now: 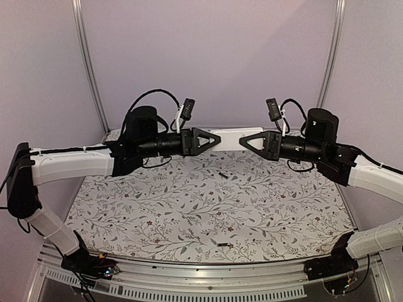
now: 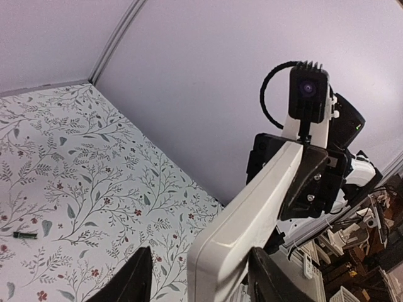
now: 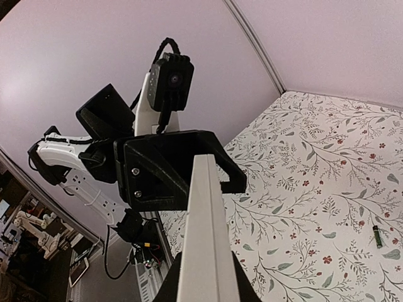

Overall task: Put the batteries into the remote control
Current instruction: Remove the battery cover from the remote control.

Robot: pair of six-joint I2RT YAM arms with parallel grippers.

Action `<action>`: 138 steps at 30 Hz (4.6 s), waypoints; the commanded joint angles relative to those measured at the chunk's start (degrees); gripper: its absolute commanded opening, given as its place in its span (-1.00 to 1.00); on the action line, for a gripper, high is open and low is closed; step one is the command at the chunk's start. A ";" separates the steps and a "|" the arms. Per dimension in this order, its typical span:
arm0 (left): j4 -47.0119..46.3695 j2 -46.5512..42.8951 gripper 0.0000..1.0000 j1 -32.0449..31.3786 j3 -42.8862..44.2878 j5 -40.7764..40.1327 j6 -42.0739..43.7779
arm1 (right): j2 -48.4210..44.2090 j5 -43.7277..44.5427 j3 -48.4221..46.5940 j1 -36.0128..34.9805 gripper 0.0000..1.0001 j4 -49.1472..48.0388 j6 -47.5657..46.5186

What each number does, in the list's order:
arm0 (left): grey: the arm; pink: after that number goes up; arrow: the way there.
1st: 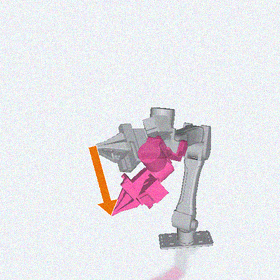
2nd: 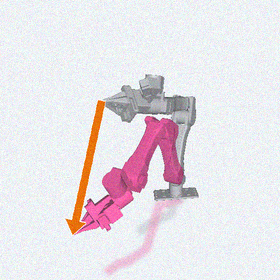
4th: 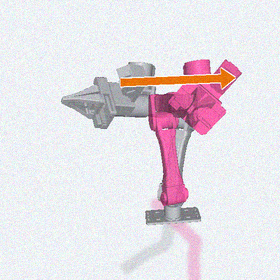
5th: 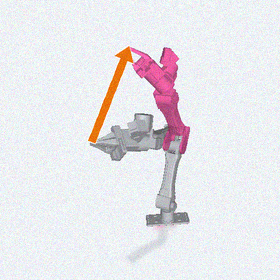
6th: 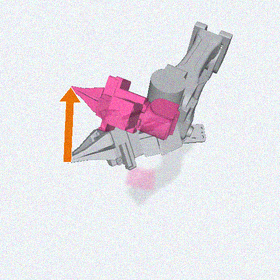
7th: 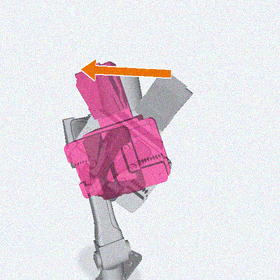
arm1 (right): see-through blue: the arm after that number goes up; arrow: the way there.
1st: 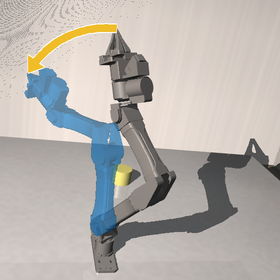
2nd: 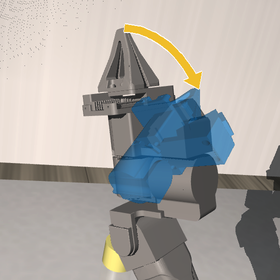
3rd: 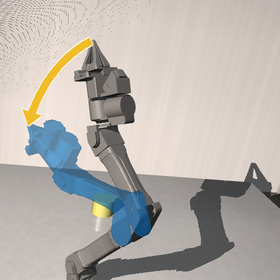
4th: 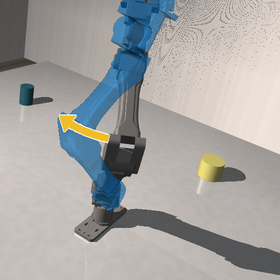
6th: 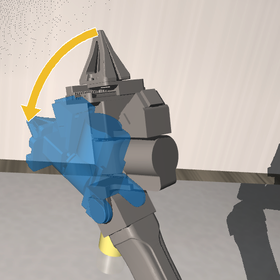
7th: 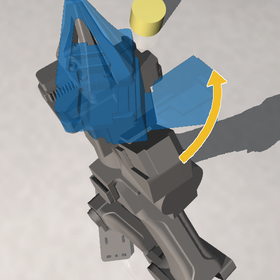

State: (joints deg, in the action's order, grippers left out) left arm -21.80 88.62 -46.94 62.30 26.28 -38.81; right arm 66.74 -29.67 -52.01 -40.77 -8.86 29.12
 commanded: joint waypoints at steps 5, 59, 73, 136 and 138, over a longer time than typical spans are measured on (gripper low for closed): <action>2.59 3.65 -0.02 -0.43 3.91 -0.76 0.86 | 1.15 -2.08 -1.95 -0.47 -1.00 0.24 -0.64; -4.27 2.64 -0.46 4.21 -1.11 10.74 -0.77 | -1.58 -9.59 -2.36 2.64 -1.00 -2.30 1.81; -0.95 2.28 -0.61 4.21 -0.29 9.83 0.77 | -1.16 -8.99 -2.31 2.77 -1.00 -1.61 1.78; 13.03 5.12 0.12 -0.53 5.71 1.79 7.55 | 1.22 -5.58 -4.23 3.59 -1.00 3.92 0.85; 16.21 5.31 0.02 -0.48 6.49 0.42 8.99 | 0.74 -6.08 -4.27 3.56 -1.00 3.79 0.93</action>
State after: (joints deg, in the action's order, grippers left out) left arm -14.50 92.95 -47.09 66.50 31.35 -33.93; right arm 68.79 -34.17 -54.17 -37.36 -2.87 29.58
